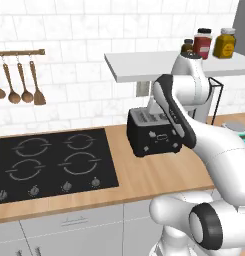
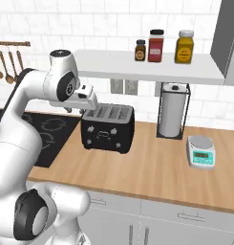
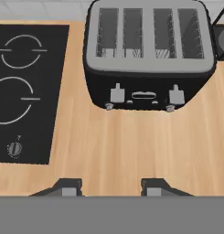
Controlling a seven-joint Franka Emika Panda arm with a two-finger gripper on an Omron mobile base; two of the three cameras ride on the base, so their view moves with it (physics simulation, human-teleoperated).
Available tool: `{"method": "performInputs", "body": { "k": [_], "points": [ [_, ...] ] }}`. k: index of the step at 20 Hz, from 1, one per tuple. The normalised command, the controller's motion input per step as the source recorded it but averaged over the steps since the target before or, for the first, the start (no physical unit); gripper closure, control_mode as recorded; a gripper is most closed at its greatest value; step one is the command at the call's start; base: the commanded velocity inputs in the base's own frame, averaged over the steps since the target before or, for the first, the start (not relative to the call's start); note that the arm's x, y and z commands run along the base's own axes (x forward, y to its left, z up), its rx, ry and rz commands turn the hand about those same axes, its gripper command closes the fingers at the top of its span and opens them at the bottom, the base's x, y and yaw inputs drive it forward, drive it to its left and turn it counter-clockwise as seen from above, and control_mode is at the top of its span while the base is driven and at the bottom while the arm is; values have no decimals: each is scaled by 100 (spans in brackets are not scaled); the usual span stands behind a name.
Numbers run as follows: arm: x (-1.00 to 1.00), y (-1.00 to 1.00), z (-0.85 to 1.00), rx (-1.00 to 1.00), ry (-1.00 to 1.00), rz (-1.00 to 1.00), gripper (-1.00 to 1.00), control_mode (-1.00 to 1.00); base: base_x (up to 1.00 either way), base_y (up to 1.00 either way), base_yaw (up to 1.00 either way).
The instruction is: Take a straw from the drawer in front and place it inside the glass cup on the dining counter.
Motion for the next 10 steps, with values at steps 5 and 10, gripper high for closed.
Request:
{"method": "performInputs", "body": {
  "k": [5, 10],
  "points": [
    [0, 0, 0, 0, 0, 0, -100, 100, -41, 0, -2],
    [0, 0, 0, 0, 0, 0, -100, 100, -88, 26, -33]
  ]
}}
